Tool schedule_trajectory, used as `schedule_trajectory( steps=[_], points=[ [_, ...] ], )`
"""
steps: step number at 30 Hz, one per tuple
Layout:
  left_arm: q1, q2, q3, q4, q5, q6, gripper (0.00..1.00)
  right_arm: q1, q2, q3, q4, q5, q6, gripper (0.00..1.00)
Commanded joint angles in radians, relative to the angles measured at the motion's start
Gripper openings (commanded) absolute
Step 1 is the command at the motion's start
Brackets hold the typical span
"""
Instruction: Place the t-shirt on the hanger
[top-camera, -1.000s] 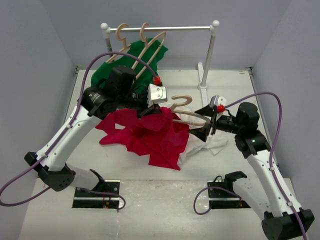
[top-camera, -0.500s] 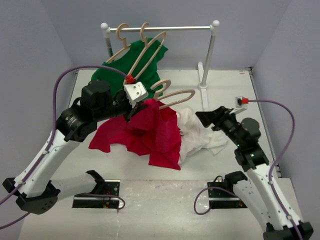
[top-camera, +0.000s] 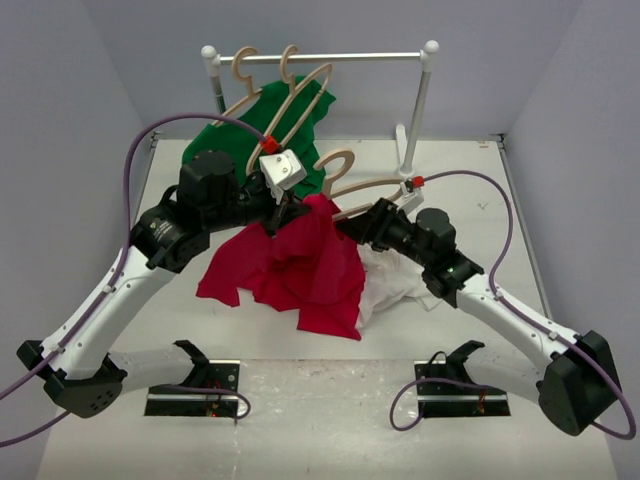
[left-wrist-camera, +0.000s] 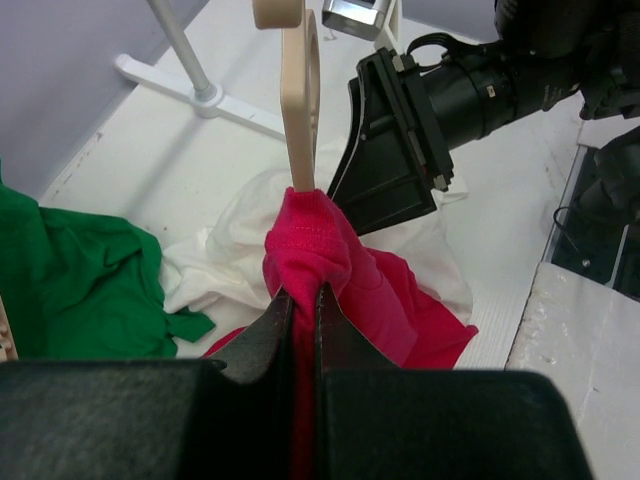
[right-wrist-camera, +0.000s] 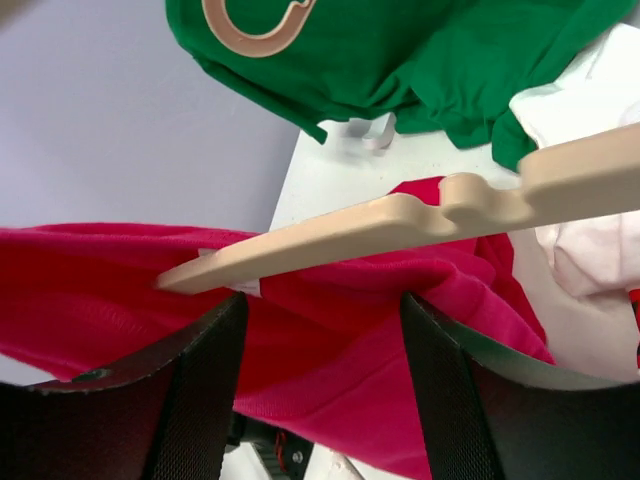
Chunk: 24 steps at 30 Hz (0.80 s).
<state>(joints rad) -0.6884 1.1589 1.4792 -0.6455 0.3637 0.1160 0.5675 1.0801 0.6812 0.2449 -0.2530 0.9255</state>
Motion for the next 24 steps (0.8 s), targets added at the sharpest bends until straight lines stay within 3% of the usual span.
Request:
schedule_trajectory(
  steps=[1, 5, 12, 16, 20, 24],
  points=[
    [0.001, -0.016, 0.044, 0.117, -0.001, -0.045, 0.0, 0.033, 0.04, 0.0, 0.029, 0.11, 0.0, 0.58],
    [0.003, -0.02, 0.044, 0.136, -0.015, -0.056, 0.0, 0.038, 0.042, -0.039, 0.009, 0.15, -0.002, 0.54],
    [0.001, -0.021, 0.055, 0.127, -0.049, -0.052, 0.0, 0.041, -0.012, -0.021, -0.207, 0.314, -0.065, 0.54],
    [0.002, -0.026, 0.052, 0.124, -0.05, -0.051, 0.0, 0.041, 0.002, 0.007, -0.305, 0.38, -0.116, 0.43],
    [0.002, -0.032, 0.053, 0.12, -0.034, -0.052, 0.0, 0.041, 0.024, 0.021, -0.364, 0.483, -0.134, 0.43],
    [0.003, -0.047, 0.048, 0.114, -0.016, -0.056, 0.0, 0.04, 0.057, 0.026, -0.312, 0.422, -0.164, 0.42]
  ],
)
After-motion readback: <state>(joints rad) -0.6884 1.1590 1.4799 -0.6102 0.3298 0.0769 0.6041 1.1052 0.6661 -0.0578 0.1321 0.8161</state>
